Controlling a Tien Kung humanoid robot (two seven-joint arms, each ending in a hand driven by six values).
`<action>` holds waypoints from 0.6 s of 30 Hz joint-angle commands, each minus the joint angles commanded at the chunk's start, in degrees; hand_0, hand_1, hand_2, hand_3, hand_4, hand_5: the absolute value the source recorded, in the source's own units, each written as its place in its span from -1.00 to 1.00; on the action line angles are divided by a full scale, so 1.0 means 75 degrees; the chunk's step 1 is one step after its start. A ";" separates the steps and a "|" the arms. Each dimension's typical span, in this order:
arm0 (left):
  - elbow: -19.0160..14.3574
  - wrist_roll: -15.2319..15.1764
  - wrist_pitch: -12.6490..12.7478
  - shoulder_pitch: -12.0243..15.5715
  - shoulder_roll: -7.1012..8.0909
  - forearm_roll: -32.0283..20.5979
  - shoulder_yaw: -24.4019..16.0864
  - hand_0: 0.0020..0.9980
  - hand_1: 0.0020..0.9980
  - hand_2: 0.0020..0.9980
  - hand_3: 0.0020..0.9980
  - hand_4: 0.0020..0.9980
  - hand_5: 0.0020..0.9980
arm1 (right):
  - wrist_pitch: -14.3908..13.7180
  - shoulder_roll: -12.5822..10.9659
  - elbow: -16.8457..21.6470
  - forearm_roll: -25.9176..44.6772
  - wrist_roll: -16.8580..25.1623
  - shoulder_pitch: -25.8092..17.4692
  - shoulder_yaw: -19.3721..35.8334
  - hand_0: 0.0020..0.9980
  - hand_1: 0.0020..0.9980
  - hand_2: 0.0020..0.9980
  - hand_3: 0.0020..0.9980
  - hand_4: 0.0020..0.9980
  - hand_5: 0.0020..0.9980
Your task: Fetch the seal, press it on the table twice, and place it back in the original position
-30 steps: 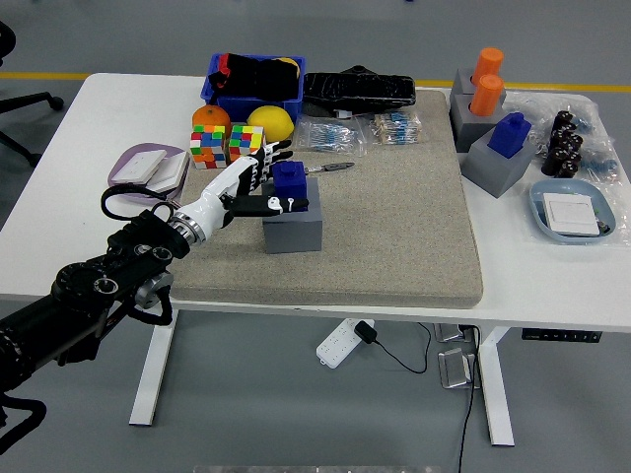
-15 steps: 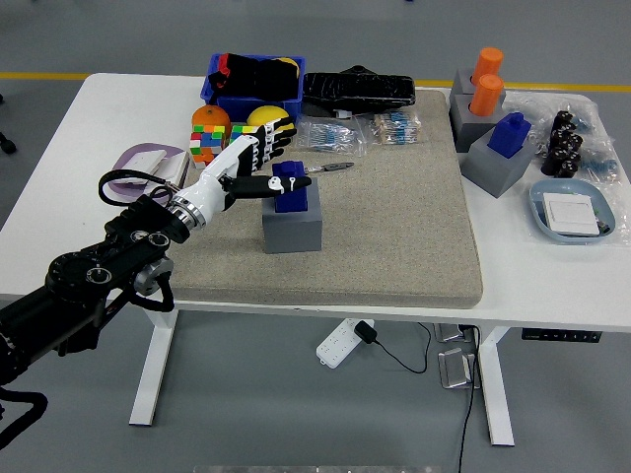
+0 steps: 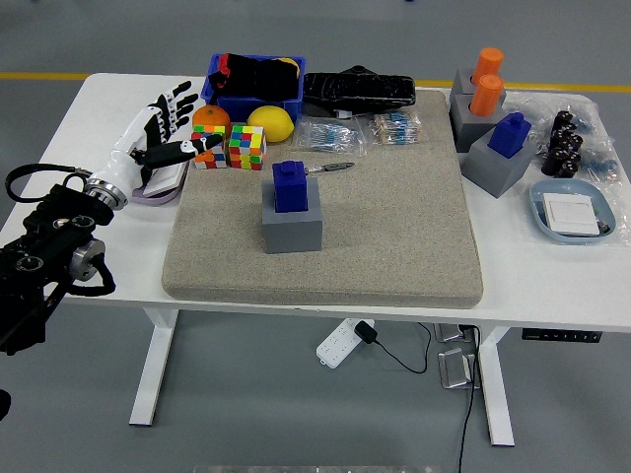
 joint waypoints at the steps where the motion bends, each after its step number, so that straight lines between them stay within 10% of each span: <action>1: 0.0038 -0.0007 0.0001 0.0050 0.0088 -0.0007 -0.0046 0.86 0.91 0.84 0.93 1.00 -0.58 | -0.0002 -0.0006 -0.0004 -0.0011 -0.0002 0.0008 0.0004 0.60 0.41 0.42 0.43 0.76 0.21; 18: 0.0075 0.0018 0.0115 0.0647 0.0762 0.0346 -0.1101 0.84 0.90 0.82 0.92 1.00 -0.58 | -0.0062 -0.0030 0.0018 -0.0087 -0.0054 0.0058 0.0112 0.60 0.41 0.42 0.43 0.76 0.22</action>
